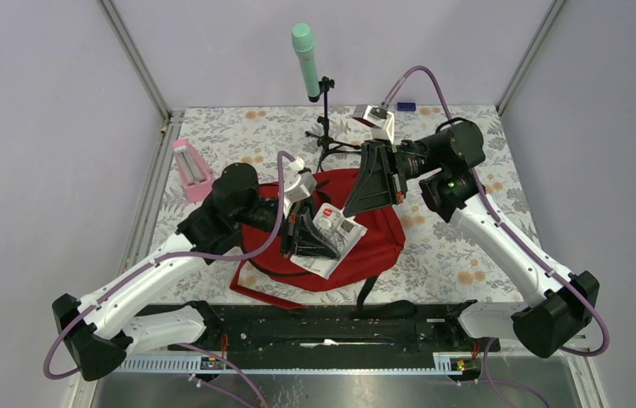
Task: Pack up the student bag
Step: Pick up the stationery from the center of the board.
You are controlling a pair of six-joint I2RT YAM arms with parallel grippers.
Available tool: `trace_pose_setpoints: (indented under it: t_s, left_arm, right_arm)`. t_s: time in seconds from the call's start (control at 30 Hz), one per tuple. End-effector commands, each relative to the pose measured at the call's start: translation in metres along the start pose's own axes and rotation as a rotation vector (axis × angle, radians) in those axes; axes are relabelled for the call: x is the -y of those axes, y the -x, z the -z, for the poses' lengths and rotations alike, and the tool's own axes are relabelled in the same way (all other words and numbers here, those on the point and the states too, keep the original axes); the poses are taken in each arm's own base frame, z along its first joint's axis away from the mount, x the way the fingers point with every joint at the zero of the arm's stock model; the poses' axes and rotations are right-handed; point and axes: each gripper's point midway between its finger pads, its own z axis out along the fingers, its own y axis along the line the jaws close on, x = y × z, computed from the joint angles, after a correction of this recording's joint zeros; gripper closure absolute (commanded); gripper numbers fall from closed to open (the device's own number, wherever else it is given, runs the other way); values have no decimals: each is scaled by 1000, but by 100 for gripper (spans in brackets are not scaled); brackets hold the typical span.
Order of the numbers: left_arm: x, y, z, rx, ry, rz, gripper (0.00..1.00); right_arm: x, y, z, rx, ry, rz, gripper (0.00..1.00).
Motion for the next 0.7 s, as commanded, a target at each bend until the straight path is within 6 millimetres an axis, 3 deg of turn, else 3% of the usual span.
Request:
trace_pose_setpoints:
  t_s: [0.0,0.17,0.27,0.53,0.67]
  left_arm:
    - [5,8,4,32,17,-47,100]
    - [-16,4,14,73,195,-52,100]
    - [-30,1,23,110,319,-43,100]
    - [-80,-29,47,184,604,79,100]
    - [-102,-40,60,221,701,185,100]
  right_arm:
    - [-3,-1,-2,-19,17,48,99]
    - [18,9,9,58,-57,42,67]
    - [46,10,20,114,-183,9,53]
    - [126,-4,63,255,-556,-141,29]
    - [176,-20,101,330,-888,-225,29]
